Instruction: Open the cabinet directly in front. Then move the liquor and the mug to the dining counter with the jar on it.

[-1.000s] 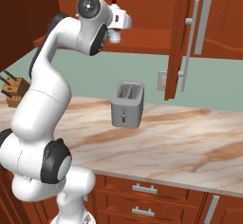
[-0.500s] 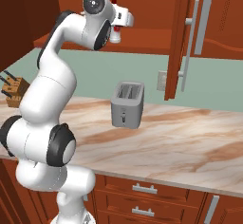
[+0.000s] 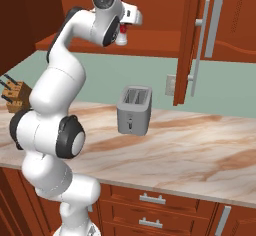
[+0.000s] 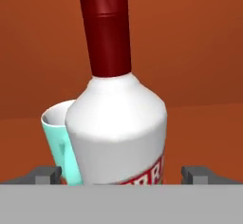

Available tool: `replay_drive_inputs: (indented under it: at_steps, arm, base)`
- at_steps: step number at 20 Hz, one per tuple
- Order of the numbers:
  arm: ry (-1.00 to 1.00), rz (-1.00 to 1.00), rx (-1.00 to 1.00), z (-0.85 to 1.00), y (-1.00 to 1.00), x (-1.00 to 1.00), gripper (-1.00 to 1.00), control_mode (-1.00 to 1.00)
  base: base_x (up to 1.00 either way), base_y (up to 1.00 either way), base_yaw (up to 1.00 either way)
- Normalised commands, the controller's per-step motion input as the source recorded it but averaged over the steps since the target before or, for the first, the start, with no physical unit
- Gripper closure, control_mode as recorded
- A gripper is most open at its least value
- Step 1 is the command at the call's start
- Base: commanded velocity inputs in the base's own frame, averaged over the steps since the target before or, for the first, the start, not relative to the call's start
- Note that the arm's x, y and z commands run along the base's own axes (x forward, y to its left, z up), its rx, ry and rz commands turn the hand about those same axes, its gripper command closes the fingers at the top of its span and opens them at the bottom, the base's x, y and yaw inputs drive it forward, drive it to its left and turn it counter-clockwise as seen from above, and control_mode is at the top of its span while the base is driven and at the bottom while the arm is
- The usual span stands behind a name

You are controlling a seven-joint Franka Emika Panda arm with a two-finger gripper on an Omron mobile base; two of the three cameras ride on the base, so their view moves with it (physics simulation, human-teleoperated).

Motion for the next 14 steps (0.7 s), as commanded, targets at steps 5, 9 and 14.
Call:
replay_drive_inputs:
  at_steps: [5, 9, 14]
  arm:
    - [0.00, 0.00, 0.00, 0.00, 0.00, 0.15, -1.00, -1.00]
    - [0.00, 0.00, 0.00, 0.00, 0.00, 0.03, 1.00, -1.00]
    - [0.00, 0.00, 0.00, 0.00, 0.00, 0.00, 1.00, -1.00]
  base:
    - [0.00, 0.00, 0.00]
    - [0.00, 0.00, 0.00]
    - [0.00, 0.00, 0.00]
